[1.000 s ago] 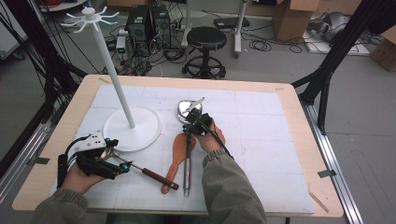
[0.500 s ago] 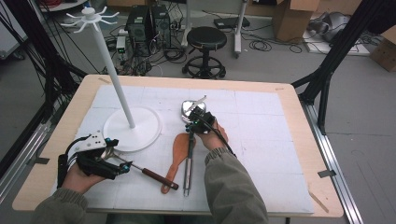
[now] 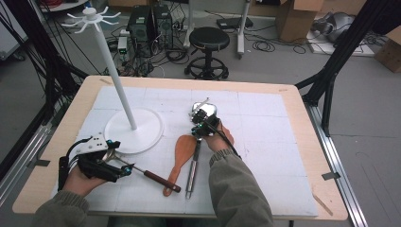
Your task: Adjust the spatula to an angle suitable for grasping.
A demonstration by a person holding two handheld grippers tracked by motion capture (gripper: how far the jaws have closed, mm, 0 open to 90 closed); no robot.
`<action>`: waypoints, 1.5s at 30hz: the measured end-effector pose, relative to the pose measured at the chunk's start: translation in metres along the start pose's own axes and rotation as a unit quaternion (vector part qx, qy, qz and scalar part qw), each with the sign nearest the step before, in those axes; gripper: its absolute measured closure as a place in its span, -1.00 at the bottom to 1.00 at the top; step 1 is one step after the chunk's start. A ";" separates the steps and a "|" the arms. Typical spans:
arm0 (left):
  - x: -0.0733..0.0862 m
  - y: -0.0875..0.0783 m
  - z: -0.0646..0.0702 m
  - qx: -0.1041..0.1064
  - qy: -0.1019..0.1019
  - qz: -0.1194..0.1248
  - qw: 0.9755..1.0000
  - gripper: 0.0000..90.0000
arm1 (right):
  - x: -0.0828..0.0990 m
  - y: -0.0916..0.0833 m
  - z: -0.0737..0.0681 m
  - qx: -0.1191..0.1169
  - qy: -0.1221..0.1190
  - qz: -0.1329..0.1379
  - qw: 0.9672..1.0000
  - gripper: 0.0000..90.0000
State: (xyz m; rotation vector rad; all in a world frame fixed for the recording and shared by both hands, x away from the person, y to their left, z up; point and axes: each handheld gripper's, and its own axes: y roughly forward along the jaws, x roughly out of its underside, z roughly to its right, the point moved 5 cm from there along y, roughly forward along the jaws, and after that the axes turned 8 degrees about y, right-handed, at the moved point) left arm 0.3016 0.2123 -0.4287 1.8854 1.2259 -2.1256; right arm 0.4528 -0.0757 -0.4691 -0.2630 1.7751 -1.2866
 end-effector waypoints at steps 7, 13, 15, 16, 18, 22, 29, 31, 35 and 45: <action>0.000 0.001 0.001 -0.001 0.003 -0.002 1.000 -0.96 | 0.019 -0.014 0.015 0.009 0.016 -0.005 1.000 0.99; -0.001 0.002 0.002 -0.003 0.006 -0.002 1.000 -0.96 | 0.036 -0.026 0.025 0.015 0.029 -0.011 0.999 0.99; -0.002 0.002 0.003 -0.003 0.008 -0.002 1.000 -0.96 | 0.041 -0.030 0.028 0.016 0.031 -0.010 0.999 0.99; -0.002 0.002 0.003 -0.002 0.011 -0.003 1.000 -0.96 | 0.044 -0.031 0.030 0.017 0.033 -0.009 0.999 0.99; -0.002 0.002 0.004 -0.002 0.010 -0.001 1.000 -0.96 | 0.049 -0.035 0.032 0.017 0.039 -0.008 0.999 0.99; -0.002 0.003 0.005 0.000 0.013 -0.005 1.000 -0.96 | 0.064 -0.043 0.037 0.011 0.051 0.001 0.999 0.99; -0.003 0.004 0.007 0.000 0.014 -0.004 1.000 -0.96 | 0.078 -0.053 0.042 0.012 0.051 -0.004 0.999 0.99; -0.003 0.005 0.007 0.000 0.015 -0.004 1.000 -0.96 | 0.084 -0.057 0.043 0.015 0.052 -0.006 0.999 0.99; -0.004 0.005 0.008 0.000 0.017 -0.002 1.000 -0.96 | 0.095 -0.065 0.047 0.018 0.051 -0.016 0.998 0.99; -0.005 0.006 0.009 0.003 0.021 -0.004 1.000 -0.96 | 0.124 -0.084 0.051 0.009 0.068 -0.012 0.998 0.99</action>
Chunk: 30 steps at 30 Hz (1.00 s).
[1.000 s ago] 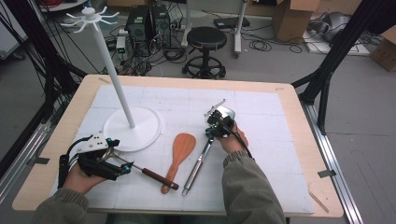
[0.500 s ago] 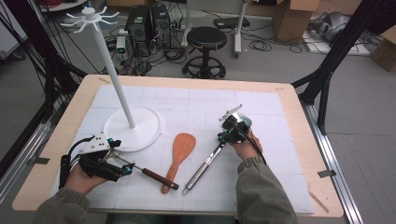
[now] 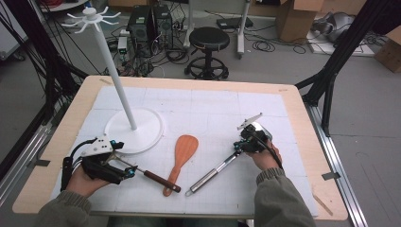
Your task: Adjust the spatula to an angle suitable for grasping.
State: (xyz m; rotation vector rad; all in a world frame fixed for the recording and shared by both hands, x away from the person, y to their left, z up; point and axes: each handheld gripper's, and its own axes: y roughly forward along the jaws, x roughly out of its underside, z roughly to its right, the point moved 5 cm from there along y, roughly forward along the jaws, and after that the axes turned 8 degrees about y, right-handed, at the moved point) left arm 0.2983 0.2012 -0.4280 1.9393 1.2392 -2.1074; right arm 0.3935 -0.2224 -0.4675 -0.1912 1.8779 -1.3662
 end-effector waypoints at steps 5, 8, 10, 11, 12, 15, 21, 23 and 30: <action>0.000 0.001 0.000 -0.002 0.000 0.000 1.000 -0.96 | 0.014 -0.009 0.000 0.000 -0.001 -0.001 1.000 0.99; 0.000 0.001 0.001 -0.001 0.002 -0.001 1.000 -0.96 | 0.023 -0.014 0.000 -0.004 0.000 0.002 1.000 0.99; -0.001 0.001 0.001 -0.001 0.002 -0.001 1.000 -0.96 | 0.030 -0.018 -0.001 -0.005 0.003 0.005 1.000 0.99; -0.001 0.002 0.001 -0.001 0.003 -0.002 1.000 -0.96 | 0.033 -0.019 -0.001 -0.005 0.001 0.006 1.000 0.99; -0.001 0.002 0.002 0.000 0.004 -0.002 1.000 -0.96 | 0.036 -0.020 -0.002 -0.005 0.000 0.005 1.000 0.99; -0.002 0.003 0.002 0.000 0.005 -0.002 1.000 -0.96 | 0.044 -0.025 -0.003 -0.005 0.001 0.005 1.000 0.99; -0.002 0.003 0.003 0.000 0.007 -0.002 1.000 -0.96 | 0.056 -0.031 -0.006 -0.010 0.003 0.007 1.000 0.99; -0.002 0.003 0.003 -0.001 0.007 -0.002 1.000 -0.96 | 0.060 -0.033 -0.006 -0.015 0.003 0.010 1.000 0.99; -0.002 0.004 0.003 0.000 0.006 -0.003 1.000 -0.96 | 0.058 -0.037 -0.017 -0.036 -0.027 0.042 0.998 0.98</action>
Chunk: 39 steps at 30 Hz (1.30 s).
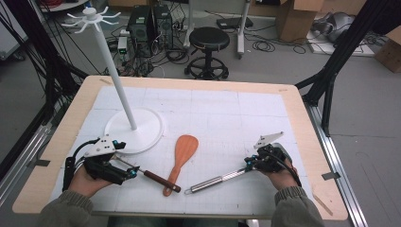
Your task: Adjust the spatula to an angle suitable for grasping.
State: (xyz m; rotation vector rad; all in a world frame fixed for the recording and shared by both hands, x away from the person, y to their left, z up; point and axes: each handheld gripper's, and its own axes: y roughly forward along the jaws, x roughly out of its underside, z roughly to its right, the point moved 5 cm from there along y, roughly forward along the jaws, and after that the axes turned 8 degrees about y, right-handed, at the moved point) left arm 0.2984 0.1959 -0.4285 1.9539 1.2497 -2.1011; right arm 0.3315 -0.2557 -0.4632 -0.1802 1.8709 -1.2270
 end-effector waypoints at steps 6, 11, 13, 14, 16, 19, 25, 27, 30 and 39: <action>0.000 0.001 0.000 0.001 0.001 -0.002 1.000 -0.96 | -0.007 -0.006 -0.022 -0.040 -0.028 0.039 0.998 0.98; 0.000 0.000 -0.001 0.000 0.000 -0.001 1.000 -0.96 | -0.013 -0.001 -0.052 -0.079 -0.057 0.047 0.994 0.98; 0.000 0.000 0.000 0.000 0.000 -0.001 1.000 -0.96 | -0.014 0.004 -0.064 -0.095 -0.069 0.045 0.992 0.98; 0.000 0.000 0.000 0.000 0.000 -0.002 1.000 -0.96 | -0.015 0.006 -0.070 -0.104 -0.075 0.046 0.991 0.99; 0.000 0.000 0.000 -0.001 0.000 -0.001 1.000 -0.96 | -0.016 0.009 -0.081 -0.115 -0.088 0.044 0.988 0.99; 0.000 0.000 0.000 0.000 0.001 0.000 1.000 -0.96 | -0.017 0.013 -0.096 -0.130 -0.103 0.042 0.985 0.99; 0.000 0.000 0.000 -0.001 0.000 -0.001 1.000 -0.96 | -0.015 0.024 -0.116 -0.159 -0.127 0.028 0.979 0.98; 0.000 0.000 0.000 0.001 0.000 -0.001 1.000 -0.96 | -0.014 0.029 -0.121 -0.165 -0.131 0.020 0.977 0.98; 0.000 0.000 0.000 0.001 0.001 -0.001 1.000 -0.96 | -0.014 0.036 -0.126 -0.169 -0.142 0.009 0.975 0.98; 0.000 0.000 0.000 0.000 0.000 0.001 1.000 -0.96 | -0.022 0.050 -0.131 -0.161 -0.157 -0.004 0.974 0.99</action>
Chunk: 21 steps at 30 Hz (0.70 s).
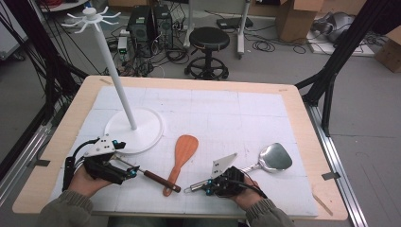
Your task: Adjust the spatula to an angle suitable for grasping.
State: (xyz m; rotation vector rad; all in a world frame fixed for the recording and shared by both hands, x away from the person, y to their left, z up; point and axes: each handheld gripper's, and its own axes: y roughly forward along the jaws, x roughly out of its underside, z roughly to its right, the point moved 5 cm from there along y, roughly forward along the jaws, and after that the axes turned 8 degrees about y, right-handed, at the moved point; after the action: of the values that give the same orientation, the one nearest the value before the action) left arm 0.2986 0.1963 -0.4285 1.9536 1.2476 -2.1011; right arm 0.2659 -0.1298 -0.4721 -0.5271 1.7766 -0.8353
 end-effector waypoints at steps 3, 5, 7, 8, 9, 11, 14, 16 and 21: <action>0.000 0.000 0.000 -0.001 0.000 0.000 1.000 -0.96 | -0.003 0.001 0.004 0.010 0.004 0.000 1.000 0.98; 0.000 0.000 0.000 -0.001 -0.001 0.001 1.000 -0.96 | -0.005 0.002 0.008 0.017 0.009 0.000 1.000 0.99; 0.000 -0.001 0.000 0.000 0.000 0.002 1.000 -0.96 | -0.007 0.002 0.011 0.024 0.011 0.000 1.000 0.99; 0.000 -0.001 0.000 -0.001 -0.001 0.002 1.000 -0.96 | -0.008 0.002 0.013 0.029 0.012 -0.001 1.000 0.99; 0.000 -0.001 0.000 -0.001 -0.001 0.002 1.000 -0.96 | -0.008 0.002 0.014 0.033 0.013 -0.003 0.999 0.99; 0.000 -0.001 0.000 -0.001 -0.001 0.002 1.000 -0.96 | -0.010 0.003 0.018 0.037 0.013 -0.001 0.999 0.99; 0.000 -0.001 0.000 -0.001 0.000 0.002 1.000 -0.96 | -0.009 0.001 0.022 0.046 0.019 0.000 0.999 0.99; 0.000 -0.001 0.000 -0.001 0.000 0.002 1.000 -0.96 | -0.009 0.000 0.023 0.047 0.021 0.002 0.999 0.99; 0.000 -0.001 0.000 -0.002 -0.001 0.004 1.000 -0.96 | -0.005 -0.010 0.022 0.041 0.024 0.010 0.999 0.98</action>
State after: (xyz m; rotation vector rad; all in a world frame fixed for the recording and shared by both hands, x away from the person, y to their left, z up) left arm 0.2986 0.1968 -0.4277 1.9498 1.2420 -2.0947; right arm 0.2878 -0.1386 -0.4658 -0.4386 1.7794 -0.9097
